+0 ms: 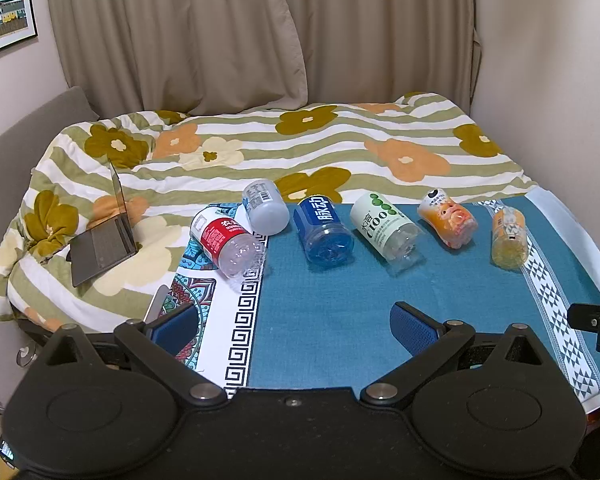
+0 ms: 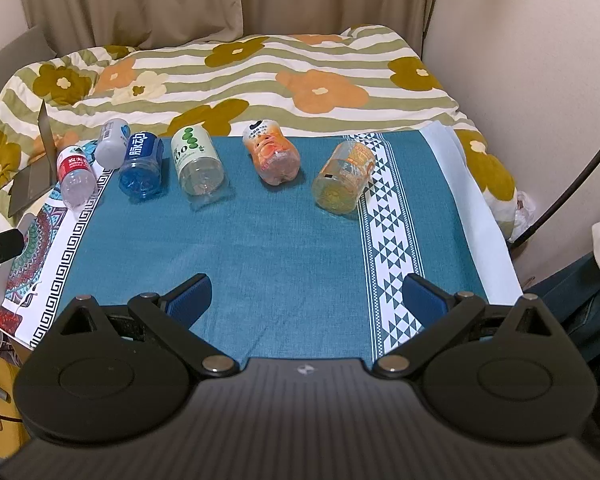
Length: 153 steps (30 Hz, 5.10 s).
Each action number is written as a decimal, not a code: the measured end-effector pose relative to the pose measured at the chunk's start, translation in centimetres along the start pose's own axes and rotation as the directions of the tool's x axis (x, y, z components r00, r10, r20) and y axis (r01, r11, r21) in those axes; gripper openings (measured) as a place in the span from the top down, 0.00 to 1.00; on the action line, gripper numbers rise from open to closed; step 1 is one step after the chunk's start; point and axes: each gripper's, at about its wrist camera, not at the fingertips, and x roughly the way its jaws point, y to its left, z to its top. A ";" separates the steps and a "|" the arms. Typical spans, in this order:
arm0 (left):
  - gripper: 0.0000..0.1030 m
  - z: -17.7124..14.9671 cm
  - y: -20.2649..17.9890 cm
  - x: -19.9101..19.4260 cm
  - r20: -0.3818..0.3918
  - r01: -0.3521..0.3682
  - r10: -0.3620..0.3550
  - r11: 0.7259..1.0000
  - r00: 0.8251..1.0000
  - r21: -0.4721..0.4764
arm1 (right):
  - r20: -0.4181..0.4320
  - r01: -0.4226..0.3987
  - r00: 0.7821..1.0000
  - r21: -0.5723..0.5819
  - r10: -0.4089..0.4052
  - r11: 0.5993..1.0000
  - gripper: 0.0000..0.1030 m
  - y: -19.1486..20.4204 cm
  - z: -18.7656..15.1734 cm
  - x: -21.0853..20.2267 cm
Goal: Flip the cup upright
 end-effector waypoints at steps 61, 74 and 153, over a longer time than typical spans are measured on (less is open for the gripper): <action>0.00 11.4 4.5 9.6 -0.048 0.108 -0.106 0.993 0.993 0.051 | -0.053 0.033 0.998 0.060 -0.029 0.998 0.00 2.8 3.0 3.5; 0.05 15.6 7.1 25.5 -0.266 0.172 -0.174 0.985 0.948 -0.032 | -0.147 0.087 0.987 0.105 -0.071 0.991 0.00 5.8 3.0 9.0; 0.28 -0.8 -12.9 15.4 -0.411 0.373 -0.336 0.928 0.848 0.011 | -0.149 -0.069 0.987 -0.034 0.063 0.997 0.00 -7.2 -1.6 6.9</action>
